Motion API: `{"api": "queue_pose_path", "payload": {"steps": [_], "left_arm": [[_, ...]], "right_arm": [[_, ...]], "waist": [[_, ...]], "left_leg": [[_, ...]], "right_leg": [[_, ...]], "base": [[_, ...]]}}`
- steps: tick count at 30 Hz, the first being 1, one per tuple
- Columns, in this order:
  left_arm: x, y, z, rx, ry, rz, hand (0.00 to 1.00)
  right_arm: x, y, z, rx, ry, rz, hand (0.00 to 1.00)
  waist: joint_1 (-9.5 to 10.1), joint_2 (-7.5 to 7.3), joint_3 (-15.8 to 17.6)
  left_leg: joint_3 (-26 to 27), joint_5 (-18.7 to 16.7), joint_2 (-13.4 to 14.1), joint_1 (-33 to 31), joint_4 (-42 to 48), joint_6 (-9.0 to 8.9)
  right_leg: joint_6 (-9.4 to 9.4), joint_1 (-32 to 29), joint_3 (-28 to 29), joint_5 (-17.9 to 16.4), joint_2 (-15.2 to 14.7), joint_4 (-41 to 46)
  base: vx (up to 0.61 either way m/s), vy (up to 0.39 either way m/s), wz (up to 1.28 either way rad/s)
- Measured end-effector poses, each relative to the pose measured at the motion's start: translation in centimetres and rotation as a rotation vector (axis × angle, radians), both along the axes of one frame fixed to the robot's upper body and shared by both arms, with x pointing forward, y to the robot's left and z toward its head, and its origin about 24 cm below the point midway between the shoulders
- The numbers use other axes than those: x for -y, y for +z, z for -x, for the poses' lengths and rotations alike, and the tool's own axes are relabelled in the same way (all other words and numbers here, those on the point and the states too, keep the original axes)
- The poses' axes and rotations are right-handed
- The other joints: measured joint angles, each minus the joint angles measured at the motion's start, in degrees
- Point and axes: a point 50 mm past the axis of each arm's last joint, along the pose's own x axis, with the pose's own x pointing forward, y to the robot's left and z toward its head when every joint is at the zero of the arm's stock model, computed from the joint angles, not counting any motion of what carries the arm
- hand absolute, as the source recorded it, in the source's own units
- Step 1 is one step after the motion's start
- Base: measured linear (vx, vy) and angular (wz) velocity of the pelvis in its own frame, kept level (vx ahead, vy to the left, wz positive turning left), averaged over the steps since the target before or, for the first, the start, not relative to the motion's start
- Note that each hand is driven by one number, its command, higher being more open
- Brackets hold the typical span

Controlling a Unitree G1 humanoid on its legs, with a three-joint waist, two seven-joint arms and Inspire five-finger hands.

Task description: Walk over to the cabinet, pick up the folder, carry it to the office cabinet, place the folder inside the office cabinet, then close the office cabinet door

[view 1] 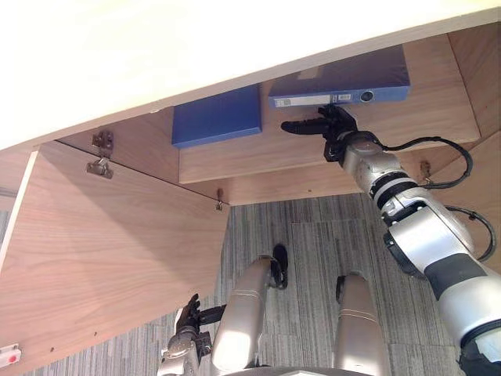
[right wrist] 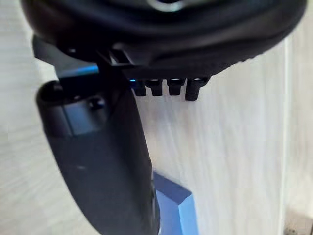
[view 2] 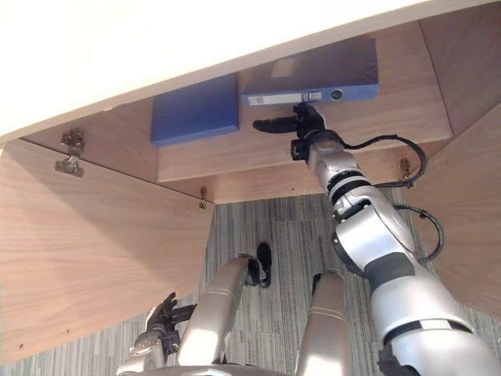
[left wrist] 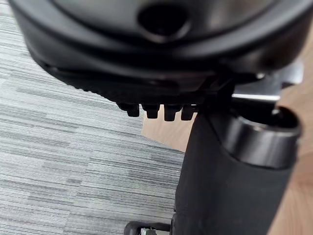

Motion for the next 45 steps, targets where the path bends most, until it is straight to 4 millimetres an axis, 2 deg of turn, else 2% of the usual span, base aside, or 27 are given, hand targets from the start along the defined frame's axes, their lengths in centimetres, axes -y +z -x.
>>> {"api": "queue_pose_path", "payload": {"steps": [6,10,13,15,18,23,27,30,33,34,35,36,38,41,43,44,45], "left_arm": [[0.0,-0.2,0.2,-0.012,-0.019,0.007,1.0],[-0.2,-0.4,0.6,-0.031,-0.03,-0.001,1.0],[-0.5,-0.5,0.9,-0.042,-0.035,-0.002,1.0],[-0.7,-0.6,1.1,-0.047,-0.057,-0.01,1.0],[-1.1,-0.6,1.5,-0.056,-0.058,-0.021,1.0],[-1.4,-0.6,1.5,-0.053,-0.044,-0.015,1.0],[-1.9,-0.5,1.6,-0.046,0.0,-0.029,1.0],[-2.0,-0.6,1.7,-0.049,0.007,-0.031,1.0],[-2.2,-0.7,2.1,-0.061,0.02,-0.036,1.0],[-2.2,-0.8,2.2,-0.067,0.021,-0.036,1.0],[-2.2,-0.8,2.3,-0.071,0.023,-0.04,1.0],[-2.3,-0.8,2.4,-0.074,0.026,-0.045,1.0],[-2.6,-0.9,2.5,-0.086,0.032,-0.057,1.0],[-2.9,-1.0,2.8,-0.098,0.042,-0.07,1.0],[-3.5,-1.1,3.1,-0.116,0.058,-0.087,1.0],[-3.6,-1.1,3.2,-0.123,0.061,-0.089,1.0],[-3.8,-1.3,3.5,-0.14,0.058,-0.097,1.0]], "right_arm": [[3.2,-2.6,0.9,-0.074,-0.003,0.072,1.0],[3.6,-4.2,1.5,-0.126,0.057,0.206,1.0],[2.8,-4.3,1.5,-0.132,0.208,0.561,1.0],[1.3,-4.5,1.7,-0.123,0.363,0.888,1.0],[0.3,-5.5,2.1,-0.129,0.471,1.073,1.0],[0.1,-5.6,2.1,-0.076,0.439,1.079,1.0],[1.5,-4.8,1.9,-0.081,0.325,1.072,1.0],[2.6,-4.9,1.9,-0.103,0.27,1.088,1.0],[2.6,-7.5,2.8,-0.153,0.294,1.073,1.0],[2.4,-9.2,3.4,-0.185,0.318,1.052,1.0],[1.8,-10.9,4.2,-0.192,0.327,1.003,1.0],[1.4,-11.7,4.6,-0.193,0.325,0.972,1.0],[0.2,-14.5,6.2,-0.221,0.332,0.847,1.0],[-0.5,-17.9,8.4,-0.286,0.328,0.712,1.0],[-1.2,-22.2,12.0,-0.417,0.305,0.528,1.0],[-1.3,-23.3,13.1,-0.453,0.292,0.478,1.0],[-1.2,-25.4,15.5,-0.533,0.244,0.357,1.0]], "waist": [[-0.1,-0.31,-0.8],[-0.08,-1.26,-2.0],[-0.06,-2.21,-2.4],[-0.19,-2.75,-2.6],[0.0,-4.24,-3.3],[-0.14,-5.09,-3.3],[-0.66,-6.48,-2.4],[-1.16,-6.7,-2.2],[-1.84,-6.93,-2.1],[-2.24,-7.01,-2.1],[-2.73,-7.18,-2.1],[-2.9,-7.4,-2.2],[-3.11,-8.61,-4.0],[-3.1,-9.54,-6.1],[-3.09,-11.31,-8.6],[-3.11,-11.68,-9.1],[-3.39,-12.31,-10.1]], "left_leg": [[0.8,-0.6,0.2,1.6,-0.4,0.3],[1.3,-0.7,0.5,2.8,-1.4,0.16],[2.1,-0.8,0.8,3.7,-2.2,0.25],[2.4,-0.8,1.0,4.8,-3.2,0.25],[3.1,-0.8,1.1,6.1,-4.6,0.26],[3.7,-0.8,1.2,6.7,-5.2,0.28],[3.9,-0.8,1.2,7.5,-5.9,0.33],[4.3,-0.7,1.3,8.3,-6.5,0.48],[4.5,-0.3,1.5,12.1,-9.2,0.85],[4.5,0.3,1.7,14.0,-11.3,0.69],[4.3,1.3,1.8,16.1,-13.9,0.37],[4.2,1.9,1.8,17.2,-15.5,0.0],[3.7,4.6,2.5,20.5,-21.5,-1.41],[2.1,5.7,4.1,23.2,-25.0,-2.49],[0.9,5.6,5.6,25.1,-25.4,-3.05],[0.3,5.5,5.9,25.6,-25.5,-3.73],[-0.6,5.4,5.8,26.9,-25.9,-3.89]], "right_leg": [[0.35,1.5,0.8,0.2,0.1,-1.0],[0.68,2.5,1.2,0.5,0.2,-2.4],[0.77,2.8,1.7,1.0,0.4,-3.5],[0.77,3.8,1.7,1.5,0.5,-4.9],[0.74,4.8,1.9,1.7,0.5,-6.1],[1.06,5.5,2.4,2.6,0.5,-7.7],[1.09,6.6,2.3,3.1,0.4,-8.9],[1.14,7.2,2.4,3.4,0.4,-9.7],[0.78,10.8,2.2,4.0,0.6,-12.5],[0.4,12.8,1.6,4.6,0.6,-14.5],[0.08,15.0,0.8,5.5,0.7,-17.0],[-0.12,16.0,0.4,5.9,0.7,-18.4],[-1.22,19.0,-2.5,8.5,1.1,-23.9],[-2.03,23.3,-6.1,10.8,2.6,-29.3],[-2.89,27.2,-7.1,12.2,4.3,-33.7],[-2.84,28.2,-7.2,12.6,4.7,-34.5],[-2.97,29.9,-7.0,13.3,5.1,-36.3]], "base": [[0.03,0.067,-0.08],[0.02,0.058,-0.09],[0.03,0.059,-0.15],[0.05,0.052,-0.1],[0.05,0.028,-0.09],[0.07,0.037,-0.08],[0.03,0.046,-0.03],[0.03,0.03,-0.06],[0.07,-0.002,-0.09],[0.11,-0.031,0.0],[0.12,-0.037,0.02],[0.12,-0.053,0.04],[0.14,-0.079,0.03],[0.15,-0.101,0.12],[0.15,-0.108,0.09],[0.17,-0.091,-0.05],[0.13,-0.049,-0.12]]}}
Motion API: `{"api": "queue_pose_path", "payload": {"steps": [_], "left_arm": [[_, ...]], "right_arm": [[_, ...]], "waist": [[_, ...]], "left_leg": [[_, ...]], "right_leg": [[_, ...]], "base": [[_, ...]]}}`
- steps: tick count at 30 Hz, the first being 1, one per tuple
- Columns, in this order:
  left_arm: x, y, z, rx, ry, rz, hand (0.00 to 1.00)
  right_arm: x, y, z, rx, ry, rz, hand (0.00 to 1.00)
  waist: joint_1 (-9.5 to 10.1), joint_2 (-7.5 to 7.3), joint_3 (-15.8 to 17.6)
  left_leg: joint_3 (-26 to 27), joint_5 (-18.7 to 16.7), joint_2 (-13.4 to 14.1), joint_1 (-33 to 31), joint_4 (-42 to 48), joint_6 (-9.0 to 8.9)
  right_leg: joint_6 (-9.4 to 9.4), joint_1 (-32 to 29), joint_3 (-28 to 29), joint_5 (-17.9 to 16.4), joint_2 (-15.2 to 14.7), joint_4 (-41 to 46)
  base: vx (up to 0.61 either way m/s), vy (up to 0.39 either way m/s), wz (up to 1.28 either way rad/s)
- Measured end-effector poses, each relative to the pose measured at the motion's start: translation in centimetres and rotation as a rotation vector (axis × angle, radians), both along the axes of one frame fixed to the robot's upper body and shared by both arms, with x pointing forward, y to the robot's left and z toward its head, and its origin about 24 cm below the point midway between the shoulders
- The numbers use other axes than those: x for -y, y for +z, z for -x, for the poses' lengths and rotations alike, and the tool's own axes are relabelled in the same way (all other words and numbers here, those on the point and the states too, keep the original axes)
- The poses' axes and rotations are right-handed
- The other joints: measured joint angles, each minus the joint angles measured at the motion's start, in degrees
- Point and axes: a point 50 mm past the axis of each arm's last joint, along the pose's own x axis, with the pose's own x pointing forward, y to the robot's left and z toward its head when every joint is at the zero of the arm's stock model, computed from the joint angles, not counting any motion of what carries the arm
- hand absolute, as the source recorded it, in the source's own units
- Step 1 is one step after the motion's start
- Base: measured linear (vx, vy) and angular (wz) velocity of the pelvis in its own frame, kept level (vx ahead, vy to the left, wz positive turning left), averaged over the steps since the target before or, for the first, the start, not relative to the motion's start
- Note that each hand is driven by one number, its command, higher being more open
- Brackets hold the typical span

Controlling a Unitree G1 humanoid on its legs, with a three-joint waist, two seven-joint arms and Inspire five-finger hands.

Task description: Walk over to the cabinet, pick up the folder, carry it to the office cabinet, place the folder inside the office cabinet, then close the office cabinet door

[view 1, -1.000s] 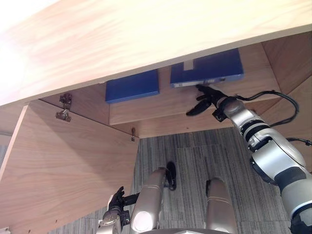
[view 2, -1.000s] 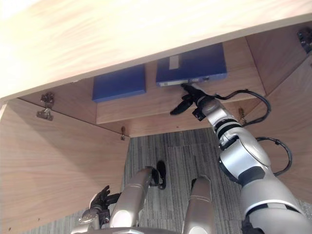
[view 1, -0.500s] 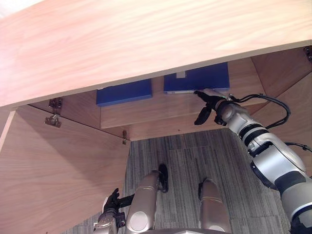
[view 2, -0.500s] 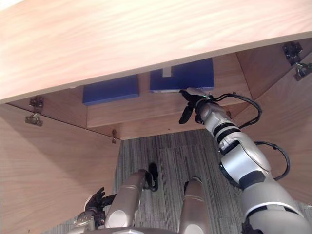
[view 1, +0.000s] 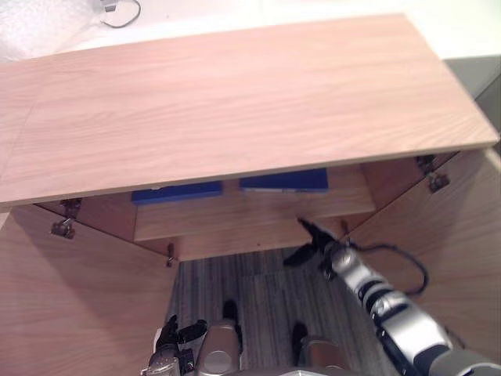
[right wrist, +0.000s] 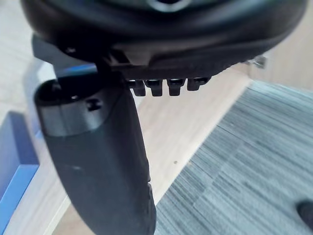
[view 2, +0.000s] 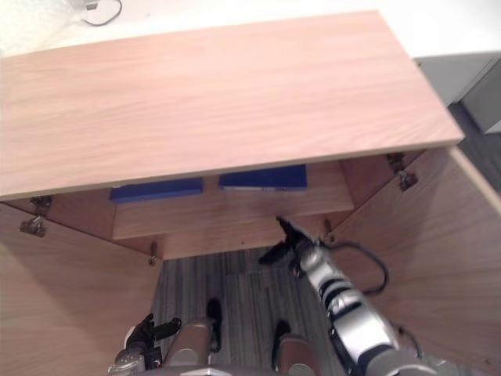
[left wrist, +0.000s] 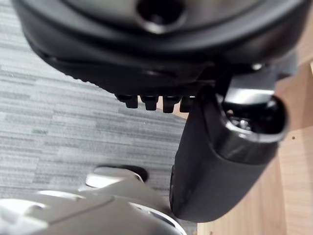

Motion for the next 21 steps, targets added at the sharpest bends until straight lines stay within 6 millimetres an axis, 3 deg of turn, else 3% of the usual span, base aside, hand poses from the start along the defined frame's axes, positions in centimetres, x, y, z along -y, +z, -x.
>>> {"api": "queue_pose_path", "payload": {"steps": [3,5,7,8,11,15,17,18,19,20,21], "left_arm": [[0.0,-0.4,0.9,-0.043,-0.006,-0.006,1.0],[0.4,-0.6,1.1,-0.057,-0.017,0.002,1.0],[0.6,-0.8,1.5,-0.083,-0.036,-0.008,1.0],[0.7,-0.9,1.6,-0.088,-0.044,-0.008,1.0],[1.8,-0.8,0.5,-0.067,-0.127,-0.009,1.0],[3.1,-0.8,-0.6,-0.058,-0.172,0.007,1.0],[3.4,-1.0,-0.5,-0.065,-0.149,0.024,1.0],[3.6,-1.0,-0.4,-0.066,-0.13,0.036,1.0],[3.3,-1.0,-0.4,-0.063,-0.1,0.037,1.0],[3.2,-1.1,0.0,-0.072,-0.077,0.039,1.0],[3.2,-1.1,0.2,-0.076,-0.073,0.04,1.0]], "right_arm": [[1.9,-4.1,6.1,-0.174,-0.263,-0.13,1.0],[2.9,-5.2,8.2,-0.216,-0.377,-0.159,1.0],[3.9,-6.7,12.1,-0.272,-0.562,-0.202,1.0],[4.1,-6.9,13.0,-0.282,-0.612,-0.215,1.0],[4.7,-8.0,17.1,-0.337,-0.849,-0.278,1.0],[5.1,-8.4,18.9,-0.345,-1.014,-0.305,1.0],[4.9,-8.3,18.7,-0.319,-1.068,-0.33,1.0],[4.8,-8.0,18.1,-0.286,-1.086,-0.347,1.0],[4.4,-7.7,17.3,-0.25,-1.09,-0.361,1.0],[4.2,-7.6,17.1,-0.235,-1.104,-0.372,1.0],[4.3,-7.5,17.0,-0.225,-1.112,-0.374,1.0]], "waist": [[-2.56,0.17,-2.3],[-3.74,0.45,-3.2],[-5.72,0.2,-5.8],[-6.18,0.25,-6.3],[-8.82,-0.56,-7.4],[-9.49,-1.37,-7.1],[-9.25,-1.75,-6.2],[-8.76,-1.59,-5.8],[-8.63,-1.14,-5.1],[-8.64,-0.45,-4.9],[-8.69,0.06,-4.9]], "left_leg": [[-2.4,-0.7,-0.2,3.6,-3.0,-1.09],[-1.7,-0.4,-0.3,6.1,-6.7,-1.32],[1.3,2.3,-0.5,9.5,-12.9,-0.82],[2.0,2.9,-0.5,10.3,-14.3,-0.86],[4.8,4.3,-1.4,12.0,-17.0,-0.36],[10.3,4.6,-2.3,13.0,-16.8,0.12],[15.8,3.5,-1.6,13.8,-15.2,-0.23],[19.0,2.7,-0.1,13.8,-13.5,0.68],[23.2,2.6,1.7,14.2,-11.8,1.84],[26.3,2.1,3.8,15.4,-10.1,1.44],[27.1,2.0,4.8,15.6,-9.5,1.16]], "right_leg": [[0.06,3.4,1.8,2.2,0.5,-4.6],[0.01,3.8,3.4,3.7,0.8,-6.3],[0.17,3.8,6.0,6.4,1.1,-8.8],[0.03,3.7,6.6,7.1,1.3,-9.4],[0.24,3.0,9.7,9.0,1.1,-11.1],[0.91,0.6,15.2,11.3,1.0,-11.2],[1.25,-1.0,14.7,14.8,2.0,-11.1],[0.51,-1.3,11.8,18.2,2.3,-13.3],[-2.79,-1.9,2.6,15.6,1.2,-10.4],[-4.83,-2.3,-6.1,9.9,-1.3,-2.0],[-4.64,-2.1,-8.0,8.2,-2.4,0.8]], "base": [[0.12,0.018,-0.33],[0.03,0.073,-0.51],[0.0,0.058,-0.65],[-0.01,0.042,-0.64],[-0.08,0.051,-0.54],[-0.16,0.072,-0.9],[-0.24,0.049,-1.35],[-0.28,-0.062,-1.72],[-0.26,-0.132,-1.91],[-0.22,-0.142,-1.52],[-0.15,-0.125,-1.03]]}}
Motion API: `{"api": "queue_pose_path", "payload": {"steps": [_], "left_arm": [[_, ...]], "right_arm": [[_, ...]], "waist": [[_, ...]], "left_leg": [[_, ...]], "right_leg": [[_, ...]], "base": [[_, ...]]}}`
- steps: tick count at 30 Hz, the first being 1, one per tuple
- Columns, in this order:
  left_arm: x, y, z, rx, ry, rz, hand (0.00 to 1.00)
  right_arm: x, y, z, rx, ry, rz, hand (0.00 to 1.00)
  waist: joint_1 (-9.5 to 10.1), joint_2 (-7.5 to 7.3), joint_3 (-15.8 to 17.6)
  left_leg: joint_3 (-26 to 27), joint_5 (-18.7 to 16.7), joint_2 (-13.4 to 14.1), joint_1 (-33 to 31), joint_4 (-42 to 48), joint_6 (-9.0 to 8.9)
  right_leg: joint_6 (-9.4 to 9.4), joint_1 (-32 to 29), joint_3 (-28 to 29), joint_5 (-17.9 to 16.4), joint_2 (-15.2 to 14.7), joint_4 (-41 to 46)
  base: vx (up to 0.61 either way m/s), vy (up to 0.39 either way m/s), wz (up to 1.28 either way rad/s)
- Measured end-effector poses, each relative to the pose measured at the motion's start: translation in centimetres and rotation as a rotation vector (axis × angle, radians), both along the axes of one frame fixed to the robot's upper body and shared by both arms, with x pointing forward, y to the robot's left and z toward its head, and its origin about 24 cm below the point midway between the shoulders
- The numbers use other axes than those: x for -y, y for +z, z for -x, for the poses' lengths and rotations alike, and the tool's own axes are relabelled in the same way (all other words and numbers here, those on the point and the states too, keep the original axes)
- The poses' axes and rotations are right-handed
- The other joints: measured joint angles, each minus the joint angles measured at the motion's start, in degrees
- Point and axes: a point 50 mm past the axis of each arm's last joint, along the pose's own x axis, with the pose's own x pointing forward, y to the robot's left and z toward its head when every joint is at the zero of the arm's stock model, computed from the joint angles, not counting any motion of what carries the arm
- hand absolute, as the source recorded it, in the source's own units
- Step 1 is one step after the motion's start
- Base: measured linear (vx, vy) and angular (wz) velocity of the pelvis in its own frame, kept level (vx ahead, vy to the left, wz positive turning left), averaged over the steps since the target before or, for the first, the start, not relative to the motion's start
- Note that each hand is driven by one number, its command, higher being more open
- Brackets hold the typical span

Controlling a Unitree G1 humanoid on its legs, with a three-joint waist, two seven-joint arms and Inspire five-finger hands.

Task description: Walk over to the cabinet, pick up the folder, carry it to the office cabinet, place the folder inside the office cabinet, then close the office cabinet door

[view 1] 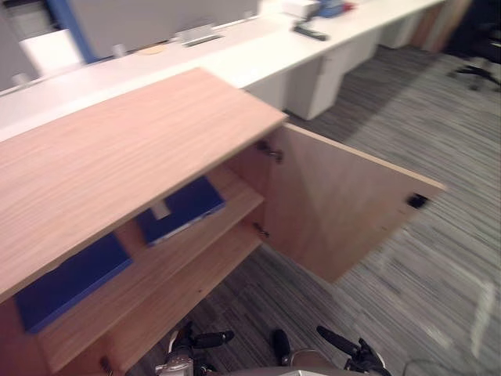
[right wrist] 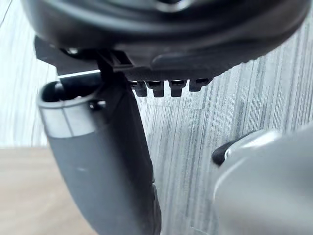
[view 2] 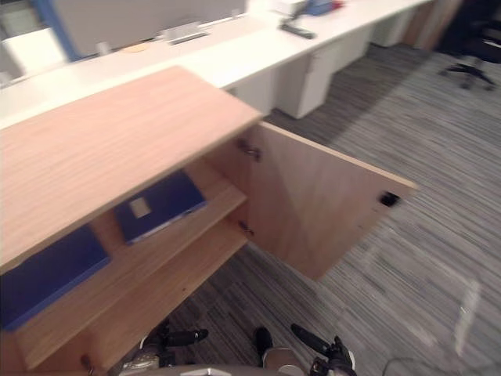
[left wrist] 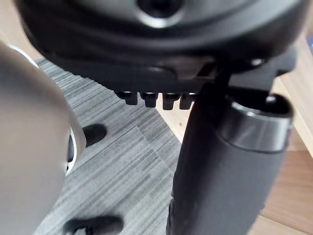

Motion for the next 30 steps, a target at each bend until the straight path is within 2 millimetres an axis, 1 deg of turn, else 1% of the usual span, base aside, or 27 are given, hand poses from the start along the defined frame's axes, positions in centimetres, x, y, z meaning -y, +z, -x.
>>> {"api": "queue_pose_path", "payload": {"steps": [1,2,3,4,5,6,7,8,9,10,11,13,15,16,19,20,21,24,25,27,28,29,30], "left_arm": [[0.1,-0.1,0.2,-0.004,0.008,0.004,1.0],[0.1,-0.1,0.4,-0.008,0.016,0.006,1.0],[-0.1,-0.2,0.9,-0.019,0.022,0.001,1.0],[-0.9,-0.2,1.5,-0.032,0.026,-0.021,1.0],[-1.6,-0.2,1.9,-0.043,0.031,-0.037,1.0],[-1.3,-0.4,2.4,-0.064,0.048,-0.024,1.0],[-1.0,-0.6,3.0,-0.073,0.067,-0.015,1.0],[-0.9,-0.6,3.2,-0.08,0.07,-0.017,1.0],[-0.8,-0.7,3.5,-0.089,0.071,-0.016,1.0],[-1.2,-0.7,3.8,-0.099,0.075,-0.026,1.0],[-1.2,-0.7,3.8,-0.1,0.069,-0.026,1.0],[-0.5,-0.7,3.2,-0.093,0.024,-0.015,1.0],[-0.1,-0.6,2.6,-0.079,-0.008,-0.014,1.0],[0.1,-0.6,2.5,-0.074,-0.027,-0.014,1.0],[0.2,-0.6,2.6,-0.077,-0.057,-0.02,1.0],[0.2,-0.7,2.7,-0.082,-0.075,-0.025,1.0],[0.1,-0.7,2.9,-0.087,-0.09,-0.031,1.0],[-0.3,-0.6,2.8,-0.085,-0.123,-0.039,1.0],[-0.4,-0.6,2.8,-0.085,-0.125,-0.04,1.0],[-0.5,-0.5,2.7,-0.082,-0.129,-0.042,1.0],[-0.5,-0.5,2.7,-0.081,-0.13,-0.042,1.0],[-0.7,-0.5,2.7,-0.079,-0.131,-0.048,1.0],[-0.9,-0.5,2.7,-0.079,-0.132,-0.053,1.0]], "right_arm": [[0.1,0.1,0.0,0.004,-0.013,0.007,1.0],[0.2,0.1,0.0,0.003,-0.023,0.011,1.0],[0.2,0.2,0.2,0.001,-0.032,0.021,1.0],[0.0,0.1,0.7,-0.005,-0.045,0.023,1.0],[-0.2,0.1,1.0,-0.012,-0.052,0.019,1.0],[0.5,0.0,1.6,-0.025,-0.093,0.031,1.0],[1.5,0.2,2.0,-0.035,-0.12,0.063,1.0],[1.9,0.2,2.1,-0.038,-0.122,0.076,1.0],[2.5,0.4,2.1,-0.04,-0.118,0.095,1.0],[2.7,0.5,1.9,-0.036,-0.107,0.111,1.0],[3.0,0.8,1.4,-0.02,-0.087,0.139,1.0],[4.1,1.8,0.4,0.024,-0.052,0.207,1.0],[5.0,2.5,-0.3,0.05,-0.015,0.259,1.0],[5.4,3.0,-0.9,0.073,-0.004,0.28,1.0],[5.6,3.6,-2.5,0.113,0.028,0.31,1.0],[5.6,4.0,-3.4,0.137,0.047,0.317,1.0],[5.6,4.2,-3.9,0.148,0.057,0.32,1.0],[5.7,5.7,-7.2,0.234,0.125,0.347,1.0],[5.8,6.0,-7.9,0.25,0.14,0.357,1.0],[6.2,7.3,-9.8,0.308,0.184,0.393,1.0],[6.2,7.6,-10.2,0.317,0.192,0.398,1.0],[6.2,8.7,-12.0,0.367,0.228,0.419,1.0],[6.0,9.3,-12.9,0.392,0.25,0.428,1.0]], "waist": [[0.04,0.66,0.0],[0.06,0.99,-0.1],[0.22,0.82,-0.5],[0.21,-1.68,-2.1],[0.12,-2.57,-2.8],[-0.07,-1.57,-3.4],[0.1,-0.24,-4.2],[0.16,0.6,-4.5],[0.26,1.66,-5.0],[0.37,1.28,-5.2],[0.37,0.95,-5.5],[-0.25,0.73,-5.6],[-0.24,0.79,-5.7],[-0.22,0.87,-5.7],[-0.2,1.09,-5.9],[-0.04,1.34,-6.0],[0.14,1.37,-6.1],[0.57,1.71,-6.3],[0.68,1.79,-6.3],[1.49,2.09,-6.5],[1.52,2.09,-6.5],[1.74,2.13,-6.5],[1.89,2.12,-6.5]], "left_leg": [[0.7,-0.2,1.2,0.4,0.4,-0.64],[0.8,-0.2,1.9,0.6,0.5,-0.75],[0.7,0.0,2.4,0.9,-0.3,-2.3],[0.3,2.0,0.8,1.4,-3.2,-5.91],[-0.2,3.1,0.0,1.6,-5.0,-7.38],[-3.2,3.9,-0.2,2.4,-5.9,-8.47],[-5.6,3.9,-0.5,3.0,-6.2,-8.54],[-6.2,3.9,-0.5,3.6,-7.1,-8.53],[-6.7,3.2,-0.2,4.5,-9.2,-7.08],[-7.8,3.9,0.5,5.5,-10.9,-7.15],[-8.2,4.1,1.2,5.8,-11.0,-6.93],[-8.3,4.2,1.7,6.0,-10.9,-6.86],[-8.6,4.2,1.5,5.9,-10.9,-6.84],[-8.8,4.3,1.0,5.9,-10.9,-6.82],[-9.7,4.4,0.1,5.5,-10.9,-6.66],[-10.6,4.4,-0.3,5.1,-11.0,-6.58],[-10.7,4.5,-0.5,5.0,-11.0,-6.49],[-12.1,5.0,-1.5,4.0,-11.2,-5.75],[-12.3,5.1,-1.7,3.9,-11.3,-5.57],[-12.8,5.4,-2.2,3.5,-11.5,-5.19],[-13.1,5.4,-2.3,3.4,-11.5,-5.13],[-13.6,5.6,-2.5,2.9,-11.5,-4.83],[-13.7,5.7,-2.6,2.6,-11.5,-4.72]], "right_leg": [[0.12,0.4,-1.4,-1.7,-1.8,3.3],[0.4,0.8,-1.6,-2.4,-3.1,4.7],[1.7,1.9,-1.4,-3.5,-6.1,6.0],[5.98,3.7,-0.4,-6.0,-8.9,3.2],[10.09,4.2,-0.3,-8.1,-9.3,0.8],[9.29,4.4,-1.9,-8.1,-7.8,-0.7],[8.19,5.3,-1.6,-6.4,-4.9,-3.7],[7.31,5.5,-1.4,-5.6,-3.1,-5.1],[6.47,5.7,-1.3,-4.4,-0.4,-6.5],[5.19,5.7,-0.7,-3.7,1.5,-6.9],[4.47,5.7,-0.2,-3.4,2.9,-7.2],[3.91,5.7,0.1,-3.3,3.8,-7.2],[3.7,5.8,0.2,-3.1,3.9,-7.2],[3.67,5.8,0.1,-3.1,3.5,-7.2],[3.96,6.0,-0.3,-2.8,2.4,-7.6],[4.19,6.4,-0.9,-2.2,1.9,-8.5],[4.24,6.5,-0.9,-1.9,1.8,-8.9],[4.83,6.7,-1.6,-0.4,0.8,-10.7],[4.92,6.7,-1.6,-0.2,0.7,-10.9],[5.15,6.7,-2.0,0.6,0.2,-11.7],[5.18,6.8,-2.1,0.7,0.1,-11.8],[5.4,6.8,-2.4,1.4,0.0,-12.6],[5.38,6.8,-2.5,1.6,0.0,-12.9]], "base": [[-0.1,-0.108,-0.48],[-0.15,-0.193,-0.48],[-0.14,-0.255,-0.38],[-0.12,-0.281,-0.28],[-0.05,-0.281,-0.1],[0.05,-0.239,-0.12],[0.09,-0.201,-0.17],[0.12,-0.139,-0.32],[0.1,-0.111,-0.4],[0.11,-0.146,-0.52],[0.08,-0.136,-0.43],[0.07,-0.094,-0.2],[0.04,-0.015,0.0],[0.01,0.02,0.07],[-0.02,0.051,0.14],[-0.05,0.053,0.19],[-0.07,0.063,0.22],[-0.08,0.045,0.17],[-0.08,0.045,0.09],[-0.08,0.044,0.08],[-0.07,0.037,0.13],[-0.07,0.034,0.1],[-0.06,0.027,0.09]]}}
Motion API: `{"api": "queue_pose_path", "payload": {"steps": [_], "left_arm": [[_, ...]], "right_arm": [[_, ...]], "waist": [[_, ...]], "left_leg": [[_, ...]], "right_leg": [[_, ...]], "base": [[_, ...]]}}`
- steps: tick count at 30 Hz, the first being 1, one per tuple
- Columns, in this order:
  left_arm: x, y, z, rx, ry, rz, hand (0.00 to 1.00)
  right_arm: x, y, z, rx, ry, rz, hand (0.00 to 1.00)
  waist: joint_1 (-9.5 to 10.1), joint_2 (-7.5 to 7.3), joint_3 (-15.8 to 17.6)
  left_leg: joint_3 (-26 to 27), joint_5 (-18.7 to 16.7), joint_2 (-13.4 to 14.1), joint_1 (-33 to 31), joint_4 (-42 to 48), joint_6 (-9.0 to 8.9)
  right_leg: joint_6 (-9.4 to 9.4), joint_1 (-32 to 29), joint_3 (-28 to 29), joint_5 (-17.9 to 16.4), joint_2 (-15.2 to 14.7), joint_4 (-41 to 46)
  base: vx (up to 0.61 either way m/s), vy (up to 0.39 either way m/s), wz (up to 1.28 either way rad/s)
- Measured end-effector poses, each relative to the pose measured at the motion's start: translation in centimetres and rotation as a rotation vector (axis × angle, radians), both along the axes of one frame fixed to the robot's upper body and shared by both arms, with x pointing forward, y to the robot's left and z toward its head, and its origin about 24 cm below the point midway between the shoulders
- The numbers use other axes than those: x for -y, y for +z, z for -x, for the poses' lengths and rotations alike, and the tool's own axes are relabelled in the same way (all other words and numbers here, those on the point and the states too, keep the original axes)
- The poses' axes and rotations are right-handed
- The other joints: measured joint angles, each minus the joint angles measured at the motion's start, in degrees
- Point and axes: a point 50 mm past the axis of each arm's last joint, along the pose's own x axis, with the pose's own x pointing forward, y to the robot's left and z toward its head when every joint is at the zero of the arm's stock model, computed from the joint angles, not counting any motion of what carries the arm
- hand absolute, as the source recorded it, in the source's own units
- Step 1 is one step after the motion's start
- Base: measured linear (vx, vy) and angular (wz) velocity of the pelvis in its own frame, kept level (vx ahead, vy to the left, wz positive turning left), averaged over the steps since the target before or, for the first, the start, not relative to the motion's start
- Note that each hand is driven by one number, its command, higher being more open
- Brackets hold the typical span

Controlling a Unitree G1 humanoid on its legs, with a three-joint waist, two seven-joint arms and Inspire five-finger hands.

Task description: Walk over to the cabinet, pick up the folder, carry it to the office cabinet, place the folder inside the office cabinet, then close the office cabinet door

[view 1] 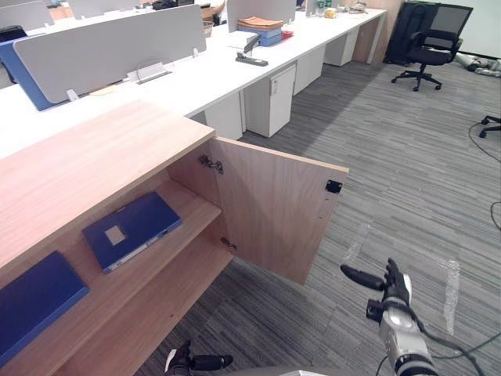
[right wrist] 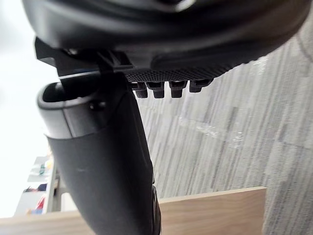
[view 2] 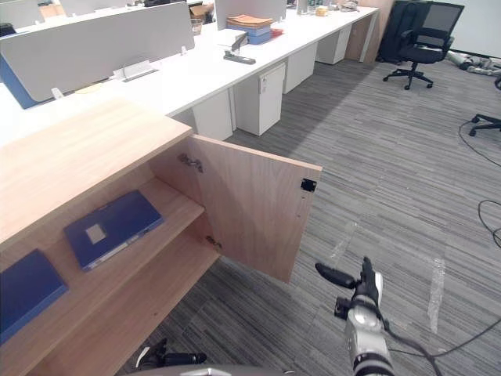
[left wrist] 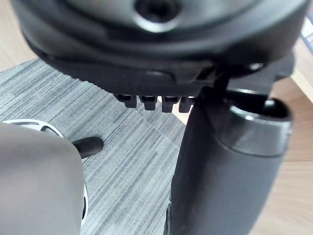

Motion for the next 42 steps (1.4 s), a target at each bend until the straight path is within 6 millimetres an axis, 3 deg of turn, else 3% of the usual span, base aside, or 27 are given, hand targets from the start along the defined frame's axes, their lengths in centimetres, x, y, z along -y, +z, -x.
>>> {"api": "queue_pose_path", "payload": {"steps": [4,7,11,15,20,24,28,32,34,36,38,42], "left_arm": [[-0.7,0.1,0.2,-0.005,0.005,-0.016,1.0],[-0.9,0.1,0.4,-0.009,0.006,-0.022,1.0],[-1.2,-0.1,1.9,-0.043,0.016,-0.027,1.0],[-1.1,-0.2,1.9,-0.042,0.018,-0.024,1.0],[-0.9,-0.1,1.4,-0.015,-0.008,-0.024,1.0],[-0.8,0.0,1.2,-0.01,-0.02,-0.025,1.0],[-0.9,0.0,1.2,-0.007,-0.031,-0.03,1.0],[-1.2,0.0,1.2,-0.018,-0.06,-0.041,1.0],[-1.3,0.0,1.0,-0.023,-0.086,-0.038,1.0],[-1.2,0.0,0.7,-0.029,-0.117,-0.042,1.0],[-1.2,0.0,0.4,-0.025,-0.137,-0.047,1.0],[-1.1,0.1,-0.1,-0.014,-0.162,-0.049,1.0]], "right_arm": [[-0.9,2.4,-3.5,0.085,0.073,0.028,1.0],[-0.4,3.8,-5.9,0.102,0.083,0.048,1.0],[-0.3,6.8,-9.6,0.142,0.09,0.045,1.0],[1.0,8.4,-10.7,0.146,0.083,0.073,1.0],[0.3,9.5,-12.0,0.153,0.121,0.081,1.0],[-0.3,9.4,-12.1,0.133,0.174,0.121,1.0],[-1.3,9.6,-12.3,0.109,0.314,0.251,1.0],[-2.4,8.5,-11.1,-0.008,0.601,0.449,1.0],[-3.1,7.3,-9.9,-0.151,0.872,0.575,1.0],[-4.8,6.8,-8.4,-0.248,1.17,0.644,1.0],[-8.6,7.0,-6.2,-0.263,1.502,0.589,1.0],[-14.9,9.0,-3.1,-0.065,1.842,0.462,1.0]], "waist": [[0.76,0.09,0.1],[1.13,0.25,0.7],[1.65,1.02,1.6],[2.89,1.18,2.9],[3.41,1.72,4.2],[3.12,1.86,4.6],[1.62,1.87,4.7],[-0.16,1.83,4.7],[-0.48,1.83,4.7],[-0.59,1.81,4.7],[-0.62,1.56,4.7],[-0.05,1.43,4.6]], "left_leg": [[-1.0,0.3,-0.2,-0.8,0.0,0.42],[-2.7,0.5,-0.5,-0.8,0.0,0.69],[-3.1,0.8,-0.9,-1.3,-0.3,1.06],[-5.1,1.1,-1.1,-1.4,-0.3,1.47],[-6.1,1.9,-1.5,-1.5,-1.0,1.58],[-6.1,2.0,-1.5,-1.7,-1.0,1.54],[-6.0,2.1,-1.3,-2.9,-0.8,1.44],[-5.6,2.0,-0.2,-3.1,-0.6,1.0],[-5.0,2.0,0.8,-3.1,-0.2,0.46],[-4.7,1.6,1.9,-3.4,0.4,-0.04],[-4.8,1.4,3.5,-3.5,1.4,-0.33],[-5.0,1.5,4.8,-4.4,1.6,-0.21]], "right_leg": [[0.03,0.3,-0.6,1.0,-0.1,-1.5],[0.08,1.7,-2.0,1.3,-0.4,-2.5],[-0.2,2.0,-2.5,2.2,-0.5,-3.8],[-0.3,3.5,-4.1,2.4,-0.9,-4.2],[-0.12,3.7,-5.1,2.5,-1.2,-4.5],[-0.05,3.5,-5.1,2.7,-1.2,-4.7],[-0.05,2.2,-4.8,3.0,-0.9,-4.9],[-0.2,1.7,-4.0,3.0,0.1,-4.9],[-0.66,1.4,-3.4,3.0,1.2,-4.9],[-1.43,1.2,-3.0,2.5,2.2,-4.6],[-2.58,0.8,-2.8,1.7,3.6,-3.8],[-3.63,-1.1,-2.9,0.5,4.8,-1.8]], "base": [[-0.03,0.018,0.08],[-0.01,0.013,0.24],[-0.01,0.018,0.07],[-0.02,0.015,0.26],[-0.05,0.025,0.1],[-0.04,0.015,-0.03],[-0.03,0.01,-0.07],[-0.01,-0.02,-0.12],[-0.02,-0.056,-0.19],[-0.04,-0.098,-0.16],[-0.02,-0.108,-0.1],[0.0,-0.098,-0.03]]}}
